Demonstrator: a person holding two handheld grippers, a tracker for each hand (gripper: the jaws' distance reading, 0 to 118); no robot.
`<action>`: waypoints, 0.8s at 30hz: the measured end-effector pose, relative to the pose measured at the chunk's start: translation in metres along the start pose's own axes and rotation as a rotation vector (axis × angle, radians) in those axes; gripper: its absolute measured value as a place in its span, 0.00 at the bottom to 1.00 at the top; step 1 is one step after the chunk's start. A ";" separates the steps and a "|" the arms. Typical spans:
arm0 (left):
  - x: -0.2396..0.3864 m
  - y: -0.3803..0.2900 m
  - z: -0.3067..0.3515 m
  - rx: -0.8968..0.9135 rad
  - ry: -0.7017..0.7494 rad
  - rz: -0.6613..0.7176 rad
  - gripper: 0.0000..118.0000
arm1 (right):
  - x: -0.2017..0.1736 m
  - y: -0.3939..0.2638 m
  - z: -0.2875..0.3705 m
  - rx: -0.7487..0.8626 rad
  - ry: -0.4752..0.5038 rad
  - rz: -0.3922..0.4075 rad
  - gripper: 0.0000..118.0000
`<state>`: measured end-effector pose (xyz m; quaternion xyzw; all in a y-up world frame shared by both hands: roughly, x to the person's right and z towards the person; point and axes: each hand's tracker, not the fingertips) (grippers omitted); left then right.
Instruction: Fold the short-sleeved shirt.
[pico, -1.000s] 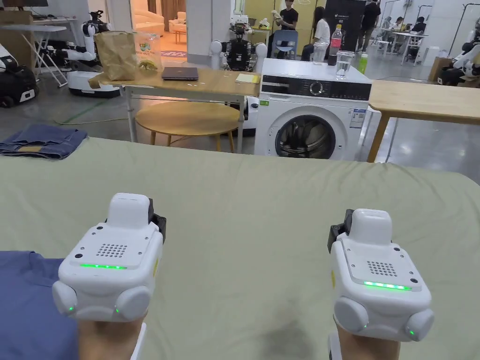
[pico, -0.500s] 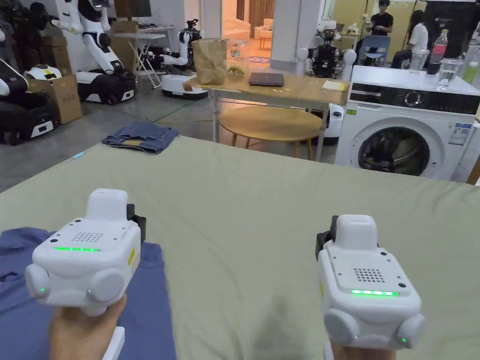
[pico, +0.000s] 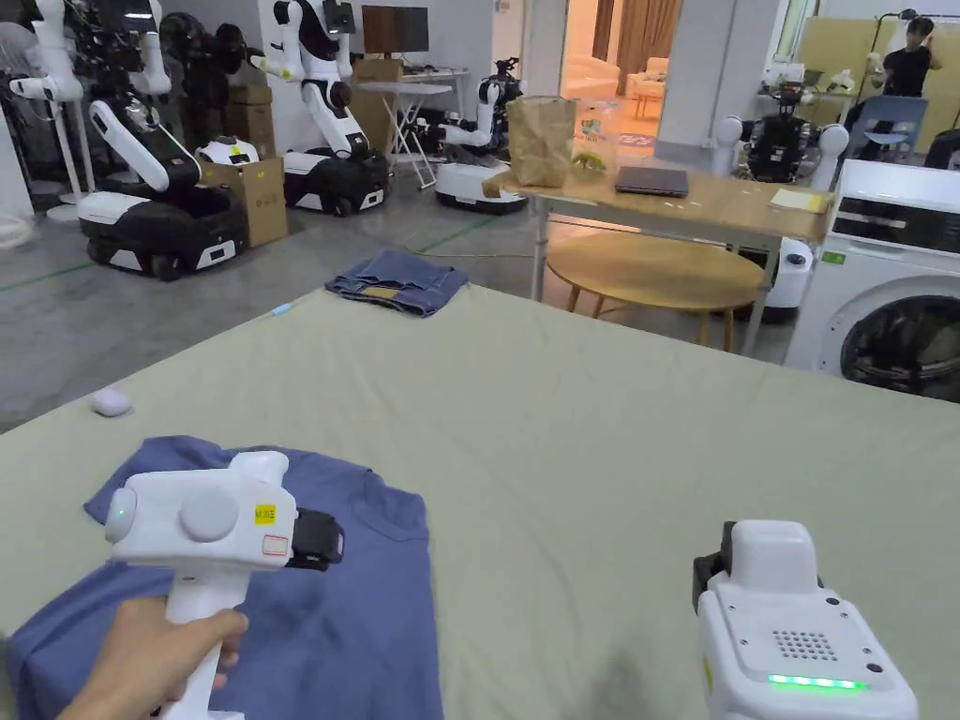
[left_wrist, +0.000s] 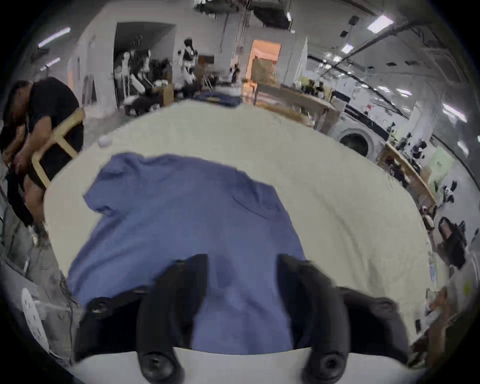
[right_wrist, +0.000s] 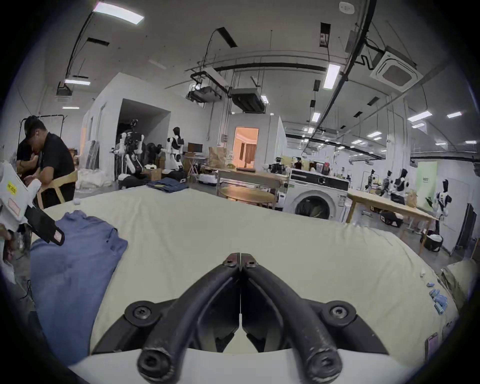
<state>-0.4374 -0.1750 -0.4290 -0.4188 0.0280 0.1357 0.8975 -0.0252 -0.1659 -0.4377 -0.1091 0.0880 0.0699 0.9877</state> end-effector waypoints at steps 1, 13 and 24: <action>0.003 0.001 -0.007 -0.009 -0.020 -0.003 0.70 | 0.002 -0.001 0.001 -0.008 -0.002 0.001 0.00; 0.056 -0.013 -0.108 -0.265 -0.005 -0.096 0.70 | 0.022 -0.015 0.003 -0.064 -0.041 0.005 0.00; 0.079 -0.029 -0.091 -0.150 0.149 -0.329 0.00 | 0.034 -0.020 0.006 -0.086 -0.061 -0.002 0.00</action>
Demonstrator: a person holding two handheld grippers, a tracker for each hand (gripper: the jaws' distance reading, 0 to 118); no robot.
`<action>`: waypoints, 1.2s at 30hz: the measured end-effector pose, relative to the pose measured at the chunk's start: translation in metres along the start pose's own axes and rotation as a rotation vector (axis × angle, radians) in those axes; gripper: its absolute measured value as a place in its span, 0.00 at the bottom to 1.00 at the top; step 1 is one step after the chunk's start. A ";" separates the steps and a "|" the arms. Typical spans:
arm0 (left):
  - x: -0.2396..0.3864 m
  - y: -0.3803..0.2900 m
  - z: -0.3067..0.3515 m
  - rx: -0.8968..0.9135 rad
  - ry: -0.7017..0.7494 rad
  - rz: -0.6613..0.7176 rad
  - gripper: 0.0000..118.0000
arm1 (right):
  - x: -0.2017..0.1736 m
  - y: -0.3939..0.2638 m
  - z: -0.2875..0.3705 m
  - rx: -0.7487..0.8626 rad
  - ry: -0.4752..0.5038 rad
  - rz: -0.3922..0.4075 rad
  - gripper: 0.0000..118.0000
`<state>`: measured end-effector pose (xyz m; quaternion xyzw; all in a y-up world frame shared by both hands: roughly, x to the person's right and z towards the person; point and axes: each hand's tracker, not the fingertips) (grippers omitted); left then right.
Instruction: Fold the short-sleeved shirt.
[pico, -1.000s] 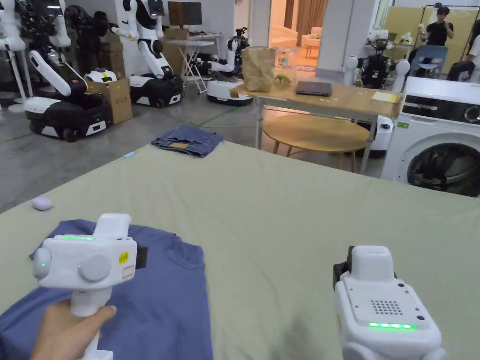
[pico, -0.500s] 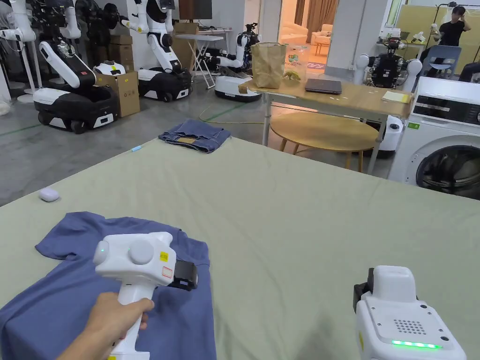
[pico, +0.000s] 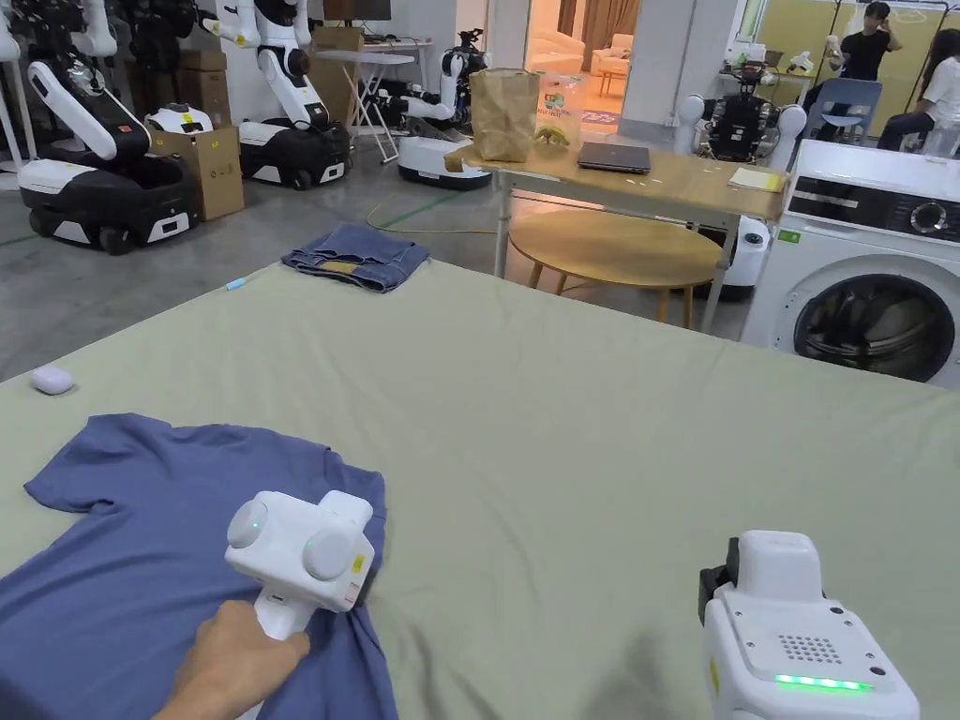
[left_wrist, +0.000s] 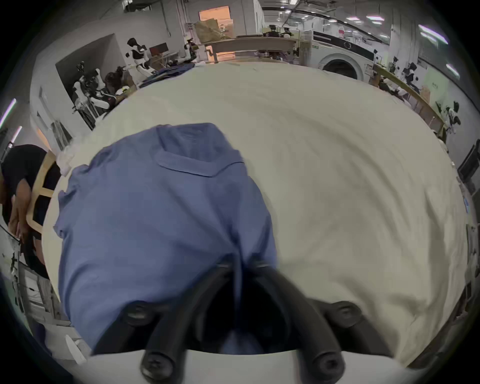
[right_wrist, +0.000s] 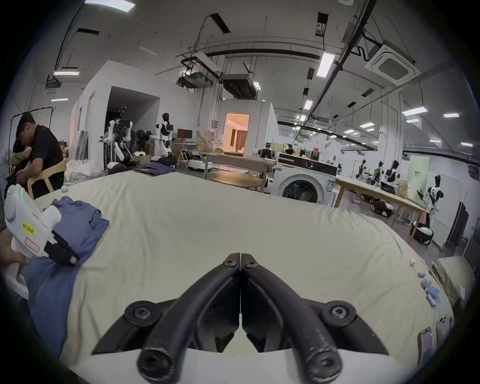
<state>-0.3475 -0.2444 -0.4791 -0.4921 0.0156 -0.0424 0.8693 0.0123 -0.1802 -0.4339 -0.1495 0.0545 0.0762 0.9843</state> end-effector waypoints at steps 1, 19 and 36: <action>-0.007 -0.003 0.003 0.019 -0.071 0.050 0.00 | 0.003 -0.003 -0.003 -0.001 -0.001 -0.002 0.00; -0.045 0.024 0.133 0.410 -0.185 0.205 0.00 | 0.038 0.016 0.013 0.055 -0.052 -0.055 0.00; 0.111 0.162 0.232 0.626 -0.500 -0.009 0.00 | 0.137 0.014 0.052 0.105 -0.220 -0.091 0.00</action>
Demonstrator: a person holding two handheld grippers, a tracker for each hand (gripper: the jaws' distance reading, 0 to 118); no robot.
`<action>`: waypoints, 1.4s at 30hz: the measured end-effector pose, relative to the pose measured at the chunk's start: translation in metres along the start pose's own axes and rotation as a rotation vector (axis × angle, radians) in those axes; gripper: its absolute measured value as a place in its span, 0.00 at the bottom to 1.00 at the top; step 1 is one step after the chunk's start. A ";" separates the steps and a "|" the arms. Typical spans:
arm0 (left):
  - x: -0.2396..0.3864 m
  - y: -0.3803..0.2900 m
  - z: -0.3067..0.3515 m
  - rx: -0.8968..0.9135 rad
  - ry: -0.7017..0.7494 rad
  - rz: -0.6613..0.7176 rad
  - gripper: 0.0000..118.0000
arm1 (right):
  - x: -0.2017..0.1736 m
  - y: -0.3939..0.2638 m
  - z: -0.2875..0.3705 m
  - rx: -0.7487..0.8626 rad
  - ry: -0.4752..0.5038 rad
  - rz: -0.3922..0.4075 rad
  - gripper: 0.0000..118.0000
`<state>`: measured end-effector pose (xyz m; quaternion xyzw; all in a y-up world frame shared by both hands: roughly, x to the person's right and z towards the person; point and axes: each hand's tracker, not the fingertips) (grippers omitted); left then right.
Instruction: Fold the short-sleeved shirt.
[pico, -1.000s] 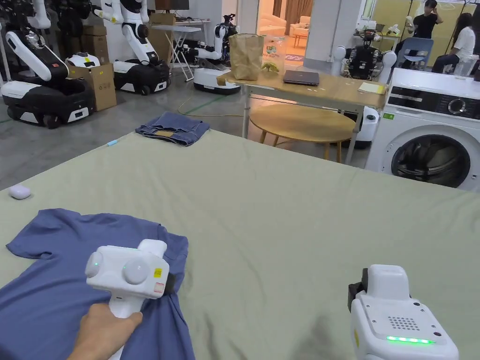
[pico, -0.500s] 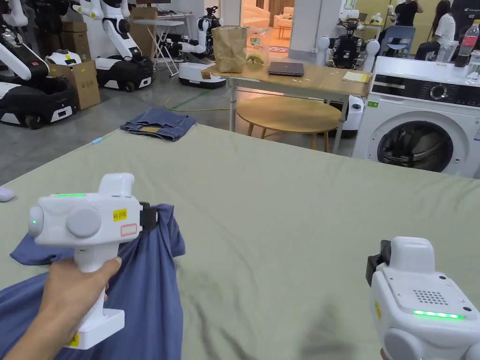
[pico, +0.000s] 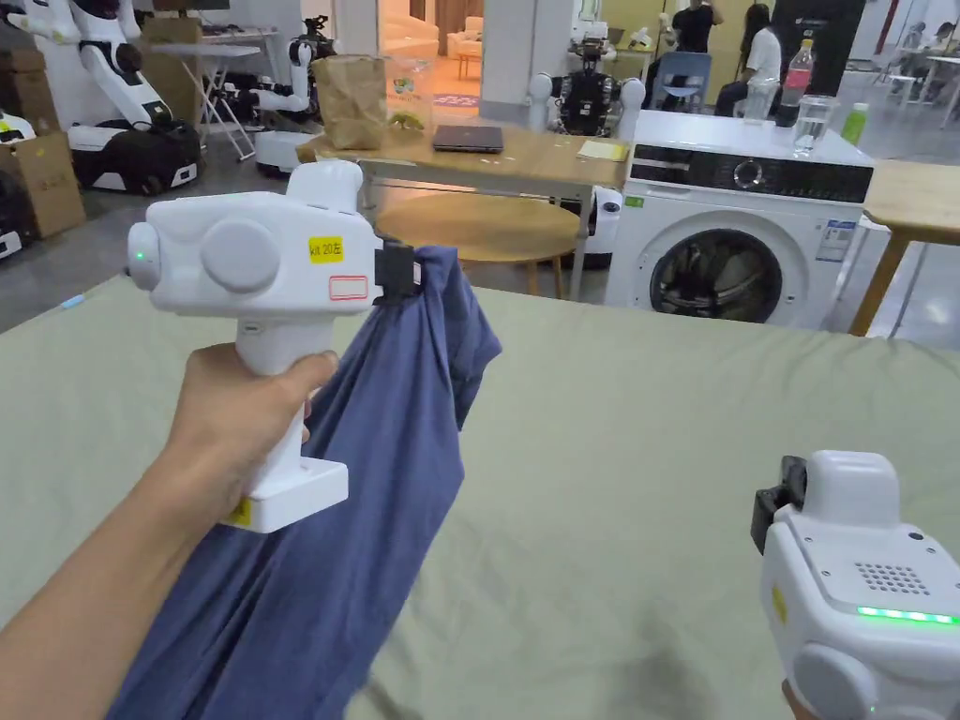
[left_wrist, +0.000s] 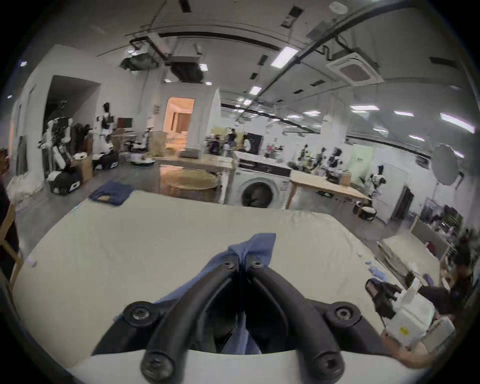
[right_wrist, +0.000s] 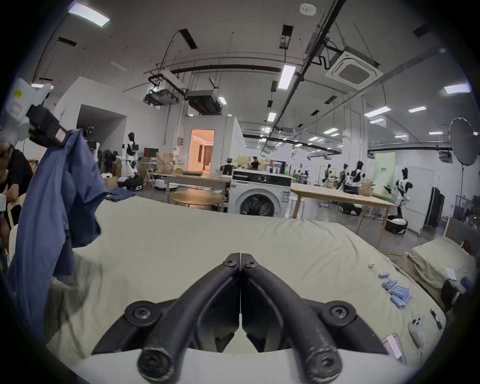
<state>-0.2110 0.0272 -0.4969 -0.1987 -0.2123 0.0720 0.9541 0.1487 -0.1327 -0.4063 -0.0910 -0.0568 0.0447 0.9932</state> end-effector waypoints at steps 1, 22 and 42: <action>0.017 0.005 -0.013 -0.005 -0.033 -0.013 0.00 | 0.009 -0.001 0.002 0.002 -0.014 -0.002 0.00; 0.277 -0.125 -0.162 -0.365 -0.535 -0.090 0.00 | 0.160 -0.041 0.064 -0.053 -0.327 -0.081 0.00; 0.173 -0.151 -0.085 -0.136 -0.270 -0.017 0.35 | 0.121 -0.018 0.062 -0.028 -0.233 -0.093 0.00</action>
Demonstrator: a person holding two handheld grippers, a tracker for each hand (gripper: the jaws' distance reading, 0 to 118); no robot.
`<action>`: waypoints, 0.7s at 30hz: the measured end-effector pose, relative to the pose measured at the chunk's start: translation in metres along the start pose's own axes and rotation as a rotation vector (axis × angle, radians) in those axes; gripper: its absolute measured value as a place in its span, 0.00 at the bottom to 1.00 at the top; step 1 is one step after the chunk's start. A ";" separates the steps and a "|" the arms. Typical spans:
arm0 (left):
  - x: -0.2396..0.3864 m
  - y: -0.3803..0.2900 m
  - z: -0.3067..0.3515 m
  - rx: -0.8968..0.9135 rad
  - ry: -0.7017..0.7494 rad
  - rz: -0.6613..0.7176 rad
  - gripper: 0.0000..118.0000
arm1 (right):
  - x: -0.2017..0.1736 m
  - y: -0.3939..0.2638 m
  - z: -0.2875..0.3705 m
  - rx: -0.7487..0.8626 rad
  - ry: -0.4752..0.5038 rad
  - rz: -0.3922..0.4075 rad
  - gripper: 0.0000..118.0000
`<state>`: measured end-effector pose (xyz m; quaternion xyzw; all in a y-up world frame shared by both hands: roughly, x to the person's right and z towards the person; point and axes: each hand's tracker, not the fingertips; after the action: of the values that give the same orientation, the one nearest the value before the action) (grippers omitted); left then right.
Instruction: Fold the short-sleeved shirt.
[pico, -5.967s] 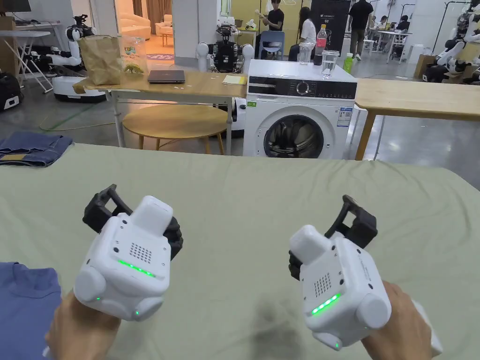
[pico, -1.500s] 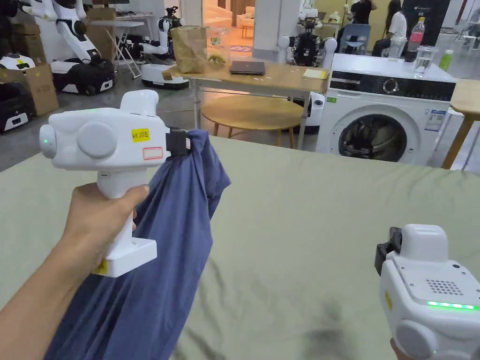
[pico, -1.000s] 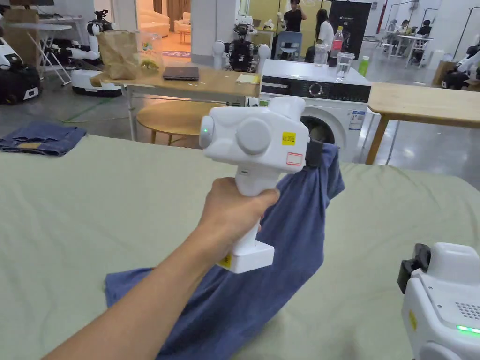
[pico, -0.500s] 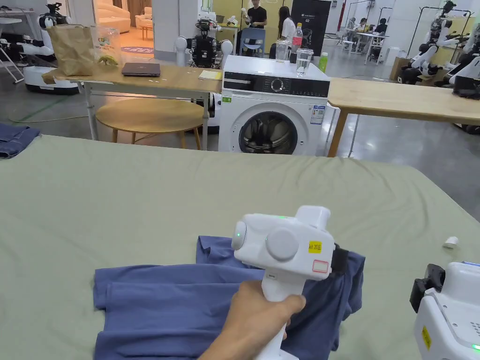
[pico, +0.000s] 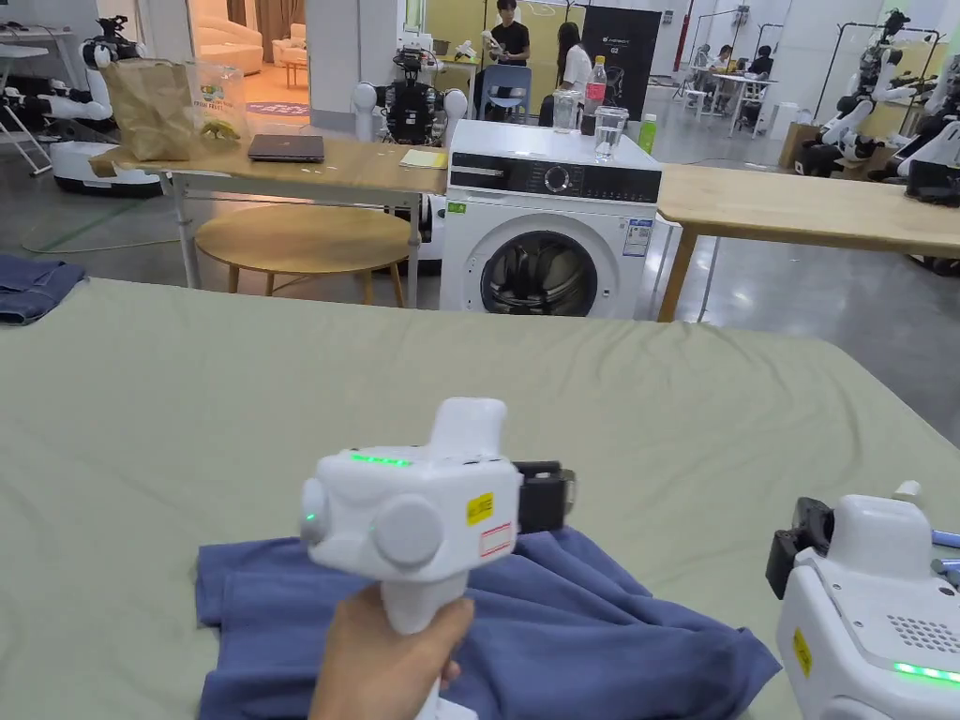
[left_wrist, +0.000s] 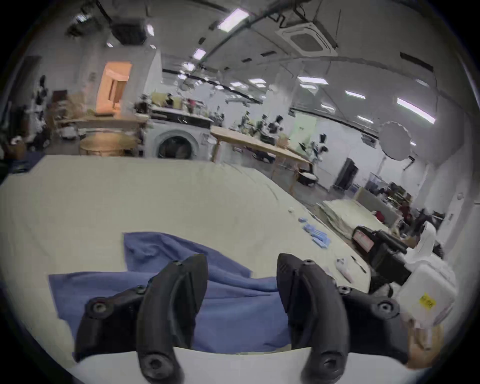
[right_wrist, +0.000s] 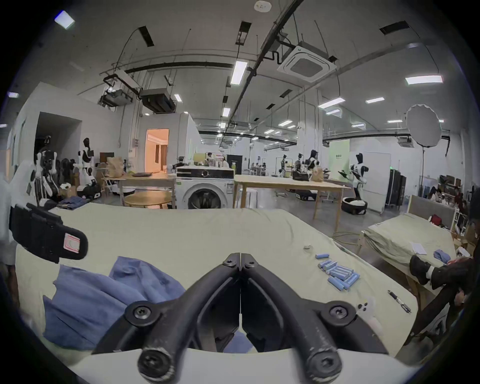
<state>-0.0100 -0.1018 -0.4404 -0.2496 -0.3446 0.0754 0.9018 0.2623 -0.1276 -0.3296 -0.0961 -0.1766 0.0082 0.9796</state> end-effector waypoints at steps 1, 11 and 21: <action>-0.009 -0.005 0.010 0.021 0.033 -0.009 0.22 | -0.007 0.001 -0.001 0.003 0.011 -0.002 0.00; -0.085 -0.029 0.072 0.039 0.309 -0.018 0.00 | -0.076 0.006 -0.011 0.011 0.137 0.030 0.00; -0.226 0.002 0.070 -0.172 0.394 0.193 0.00 | -0.110 -0.001 -0.036 -0.034 0.204 0.058 0.00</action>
<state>-0.2254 -0.1420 -0.5285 -0.3672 -0.1415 0.0814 0.9157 0.1716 -0.1409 -0.4007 -0.1182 -0.0730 0.0236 0.9900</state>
